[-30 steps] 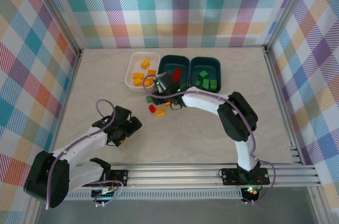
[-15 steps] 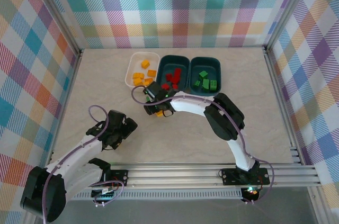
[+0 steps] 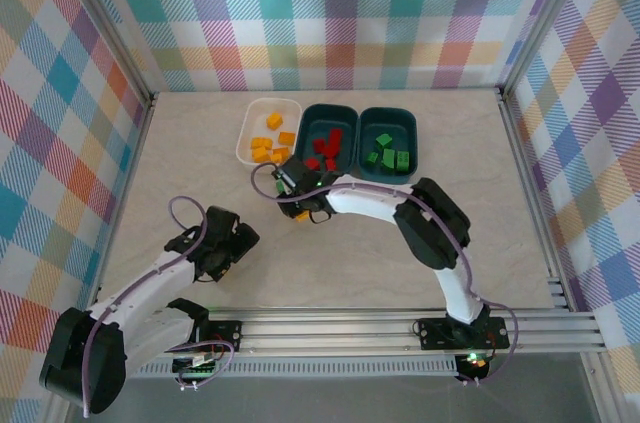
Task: Sort the legos into containers by color
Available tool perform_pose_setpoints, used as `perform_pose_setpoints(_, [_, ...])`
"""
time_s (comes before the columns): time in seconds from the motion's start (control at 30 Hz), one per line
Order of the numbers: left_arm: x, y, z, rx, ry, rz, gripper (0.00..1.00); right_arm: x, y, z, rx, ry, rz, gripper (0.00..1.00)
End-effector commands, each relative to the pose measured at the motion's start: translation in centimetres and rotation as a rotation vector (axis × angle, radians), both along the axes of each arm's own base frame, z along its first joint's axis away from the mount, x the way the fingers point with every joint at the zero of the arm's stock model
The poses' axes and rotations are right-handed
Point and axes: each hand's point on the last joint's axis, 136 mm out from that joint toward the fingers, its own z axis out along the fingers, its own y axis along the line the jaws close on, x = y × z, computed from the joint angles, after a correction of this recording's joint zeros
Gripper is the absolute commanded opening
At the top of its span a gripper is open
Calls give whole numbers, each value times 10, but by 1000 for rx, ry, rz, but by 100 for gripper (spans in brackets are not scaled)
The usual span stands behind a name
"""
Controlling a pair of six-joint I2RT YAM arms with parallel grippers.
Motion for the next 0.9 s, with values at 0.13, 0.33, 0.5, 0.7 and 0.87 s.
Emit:
perform_pose_setpoints(0.13, [4, -23, 6, 63, 42, -139, 96, 92, -59, 48, 183, -38, -270, 24])
perform_pose_setpoints(0.33, [24, -56, 13, 120, 102, -261, 96, 143, -85, 34, 142, 3, -354, 42])
perform_pose_setpoints(0.5, [48, -79, 24, 122, 78, -276, 99, 149, -102, 81, 143, -92, -352, 65])
perform_pose_setpoints(0.7, [78, -111, 27, 99, 70, -302, 99, 96, -139, 122, 227, -155, -401, 68])
perform_pose_setpoints(0.87, [95, -137, 21, 95, 89, -336, 96, 40, -184, 102, 250, -143, -509, 69])
